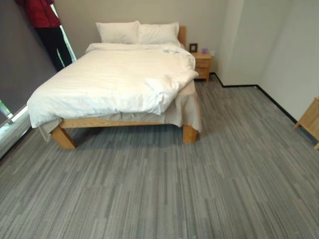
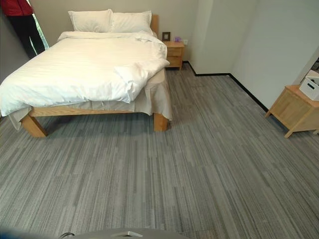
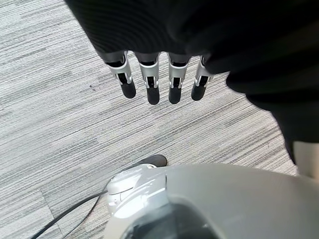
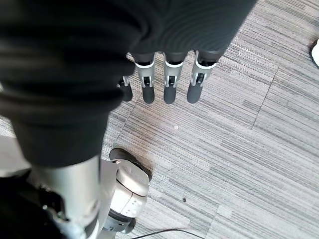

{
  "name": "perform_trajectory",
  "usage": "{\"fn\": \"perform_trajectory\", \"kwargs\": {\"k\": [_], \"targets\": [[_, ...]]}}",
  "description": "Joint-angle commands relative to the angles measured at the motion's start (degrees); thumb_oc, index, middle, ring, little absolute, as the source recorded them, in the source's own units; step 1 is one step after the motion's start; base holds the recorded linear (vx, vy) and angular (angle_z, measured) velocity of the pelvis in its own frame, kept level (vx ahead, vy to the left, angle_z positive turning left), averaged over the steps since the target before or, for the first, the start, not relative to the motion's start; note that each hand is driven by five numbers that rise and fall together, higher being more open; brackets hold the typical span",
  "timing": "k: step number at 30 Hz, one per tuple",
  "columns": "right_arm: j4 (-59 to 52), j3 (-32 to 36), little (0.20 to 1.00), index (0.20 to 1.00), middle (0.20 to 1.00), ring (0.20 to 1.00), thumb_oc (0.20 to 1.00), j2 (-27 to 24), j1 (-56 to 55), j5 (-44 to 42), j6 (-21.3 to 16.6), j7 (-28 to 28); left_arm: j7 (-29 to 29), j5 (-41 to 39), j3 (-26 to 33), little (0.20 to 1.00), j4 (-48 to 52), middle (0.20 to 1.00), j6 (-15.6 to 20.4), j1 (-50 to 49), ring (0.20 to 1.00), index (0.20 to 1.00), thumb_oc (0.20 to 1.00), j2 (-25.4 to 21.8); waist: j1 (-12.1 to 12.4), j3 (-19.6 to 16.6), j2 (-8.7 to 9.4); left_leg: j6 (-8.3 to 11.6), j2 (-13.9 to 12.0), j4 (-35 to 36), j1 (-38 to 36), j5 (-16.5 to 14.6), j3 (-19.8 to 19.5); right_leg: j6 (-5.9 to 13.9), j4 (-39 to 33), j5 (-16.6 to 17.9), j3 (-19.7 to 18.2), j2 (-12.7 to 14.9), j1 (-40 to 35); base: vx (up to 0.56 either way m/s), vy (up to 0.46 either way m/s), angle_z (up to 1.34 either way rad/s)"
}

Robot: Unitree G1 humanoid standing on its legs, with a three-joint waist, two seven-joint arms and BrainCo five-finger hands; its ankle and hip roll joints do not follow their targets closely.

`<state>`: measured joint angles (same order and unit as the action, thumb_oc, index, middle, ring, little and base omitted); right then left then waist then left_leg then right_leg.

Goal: Making the bed.

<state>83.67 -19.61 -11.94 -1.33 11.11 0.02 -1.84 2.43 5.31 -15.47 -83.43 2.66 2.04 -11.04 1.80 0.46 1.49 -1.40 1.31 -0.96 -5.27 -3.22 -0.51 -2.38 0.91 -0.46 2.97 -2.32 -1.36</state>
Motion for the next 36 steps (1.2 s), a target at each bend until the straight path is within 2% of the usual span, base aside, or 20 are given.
{"fn": "perform_trajectory", "kwargs": {"k": [1,9,10,12,13,16,17,18,20,21,22,23,24,26,28,31,36], "targets": [[0.97,-1.80,1.000,1.000,1.000,1.000,1.000,2.26,3.93,-0.49,-1.78,-0.57,1.22,2.73,-0.49,1.000,-2.65,1.000,1.24,2.12,1.000,1.000,1.000,4.04,-0.13,0.47,1.67,0.98,1.63,5.96,1.14,6.02,-3.78,3.42,-5.91,5.52,-0.43,2.18,-2.59,0.00,0.000,0.00],[1.47,-1.10,1.000,1.000,1.000,1.000,1.000,2.42,3.93,-1.65,-1.82,-0.61,0.87,0.34,1.00,1.000,-2.50,1.000,1.82,2.24,1.000,1.000,1.000,3.81,-0.05,0.45,1.68,0.96,1.71,5.96,1.15,6.02,-3.95,3.45,-5.91,5.52,-0.33,2.27,-2.62,0.00,0.000,0.00],[2.47,1.63,1.000,1.000,1.000,1.000,1.000,1.51,3.91,-5.28,-2.07,-0.25,1.13,-3.90,3.50,1.000,-2.56,1.000,2.25,2.27,1.000,1.000,1.000,3.64,-0.02,0.10,1.58,0.92,1.75,5.96,1.06,5.93,-4.12,3.48,-5.91,5.48,-0.17,2.39,-2.67,0.00,0.000,0.00],[2.54,2.87,1.000,1.000,1.000,1.000,1.000,1.10,4.06,-7.00,-2.12,-0.14,1.15,-5.20,4.11,1.000,-2.28,1.000,2.48,2.53,1.000,1.000,1.000,3.46,-0.02,0.03,1.51,0.93,1.75,5.96,0.97,5.90,-4.14,3.50,-5.91,5.46,-0.12,2.39,-2.74,0.00,0.000,0.00],[1.75,6.08,1.000,1.000,1.000,1.000,1.000,-0.48,4.97,-11.93,-2.85,0.52,0.71,-10.18,6.64,1.000,-1.10,1.000,3.05,3.60,1.000,1.000,1.000,2.61,-0.01,-0.23,1.40,1.00,1.75,5.96,0.86,5.89,-4.17,3.55,-5.91,5.44,-0.21,2.41,-2.83,0.00,0.000,0.00],[-0.91,8.00,1.000,1.000,1.000,1.000,1.000,-2.32,5.99,-15.50,-3.60,1.34,0.58,-13.99,7.76,1.000,2.36,1.000,3.54,4.91,1.000,1.000,1.000,1.15,-0.13,-0.13,1.27,1.09,1.72,5.96,0.81,5.97,-4.18,3.62,-5.91,5.53,-0.29,2.42,-2.88,0.00,0.000,0.00],[-2.63,8.42,1.000,1.000,1.000,1.000,1.000,-3.12,6.30,-16.51,-3.89,1.84,0.50,-14.66,7.78,1.000,3.78,1.000,3.65,5.28,1.000,1.000,1.000,0.61,-0.21,-0.07,1.19,1.11,1.72,5.96,0.81,5.99,-4.15,3.67,-5.91,5.60,-0.29,2.44,-2.86,0.00,0.000,0.00],[-8.61,9.70,1.000,1.000,1.000,1.000,1.000,-5.43,7.29,-19.47,-4.47,2.70,-0.14,-15.90,6.30,1.000,10.00,1.000,4.22,6.61,1.000,1.000,1.000,-1.46,-0.50,0.07,0.98,1.13,1.72,5.96,0.85,6.12,-4.01,3.83,-5.91,5.82,-0.49,2.43,-2.68,0.00,0.000,0.00],[-11.37,9.76,1.000,1.000,1.000,1.000,1.000,-6.06,7.20,-19.53,-4.47,3.08,-0.30,-16.37,5.78,1.000,13.38,1.000,4.27,6.47,1.000,1.000,1.000,-2.20,-0.55,0.18,0.93,1.12,1.72,5.96,0.87,6.17,-3.93,3.90,-5.91,5.89,-0.57,2.42,-2.66,0.00,0.000,0.00],[-18.43,10.49,1.000,1.000,1.000,1.000,1.000,-7.92,6.90,-20.64,-4.40,3.63,-0.48,-19.07,5.14,1.000,21.14,1.000,4.35,6.16,1.000,1.000,1.000,-4.23,-0.69,0.38,0.78,1.11,1.71,5.96,0.93,6.31,-3.77,4.05,-5.91,6.03,-0.71,2.46,-2.58,0.00,0.000,0.00],[-18.52,10.50,1.000,1.000,1.000,1.000,1.000,-7.91,6.83,-20.63,-4.35,3.64,-0.49,-19.08,5.11,1.000,21.23,1.000,4.29,6.09,1.000,1.000,1.000,-4.24,-0.67,0.39,0.78,1.11,1.71,5.96,0.88,6.29,-3.76,4.05,-5.91,6.02,-0.71,2.45,-2.62,0.00,0.000,0.00],[-27.26,11.64,1.000,1.000,1.000,1.000,1.000,-9.17,5.58,-22.53,-4.70,3.47,-0.56,-22.76,5.41,1.000,30.14,1.000,4.77,4.92,1.000,1.000,1.000,-6.27,-0.82,0.60,0.68,1.11,1.73,5.96,1.01,6.46,-3.64,4.16,-5.91,6.13,-0.73,2.45,-2.49,0.00,0.000,0.00],[-27.34,11.66,1.000,1.000,1.000,1.000,1.000,-9.16,5.51,-22.52,-4.65,3.48,-0.57,-22.77,5.39,1.000,30.21,1.000,4.72,4.85,1.000,1.000,1.000,-6.29,-0.80,0.60,0.68,1.11,1.73,5.96,0.98,6.45,-3.64,4.16,-5.91,6.12,-0.73,2.45,-2.52,0.00,0.000,0.00],[-36.97,13.35,1.000,1.000,1.000,1.000,1.000,-9.82,3.22,-24.79,-5.18,3.40,-0.77,-25.92,6.15,1.000,41.96,1.000,4.92,2.36,1.000,1.000,1.000,-8.50,-0.78,0.85,0.65,1.04,1.77,5.96,1.07,6.56,-3.73,4.32,-5.91,6.27,-0.70,2.51,-2.40,0.00,0.000,0.00],[-45.34,14.36,1.000,1.000,1.000,1.000,1.000,-9.38,1.06,-25.74,-6.75,3.31,-0.56,-29.13,6.60,1.000,48.22,1.000,5.27,0.35,1.000,1.000,1.000,-8.72,-0.87,1.14,0.56,1.07,1.80,5.96,1.26,6.61,-3.67,4.48,-5.91,6.31,-0.71,2.65,-2.25,0.00,0.000,0.00],[-50.60,13.61,1.000,1.000,1.000,1.000,1.000,-8.93,-0.31,-25.68,-7.74,2.34,-0.38,-31.39,6.74,1.000,50.68,1.000,5.48,-0.17,1.000,1.000,1.000,-8.06,-1.00,1.33,0.54,1.10,1.82,5.96,1.33,6.58,-3.76,4.52,-5.91,6.24,-0.79,2.74,-2.20,0.00,0.000,0.00],[-54.57,12.90,1.000,1.000,1.000,1.000,1.000,-8.97,-1.41,-22.86,-8.11,2.24,-0.42,-29.89,6.70,1.000,52.03,1.000,5.37,-0.90,1.000,1.000,1.000,-7.39,-1.04,1.68,0.52,1.01,1.80,5.96,1.19,6.36,-3.77,4.51,-5.91,5.92,-0.62,2.80,-2.39,0.00,0.000,0.00]]}}
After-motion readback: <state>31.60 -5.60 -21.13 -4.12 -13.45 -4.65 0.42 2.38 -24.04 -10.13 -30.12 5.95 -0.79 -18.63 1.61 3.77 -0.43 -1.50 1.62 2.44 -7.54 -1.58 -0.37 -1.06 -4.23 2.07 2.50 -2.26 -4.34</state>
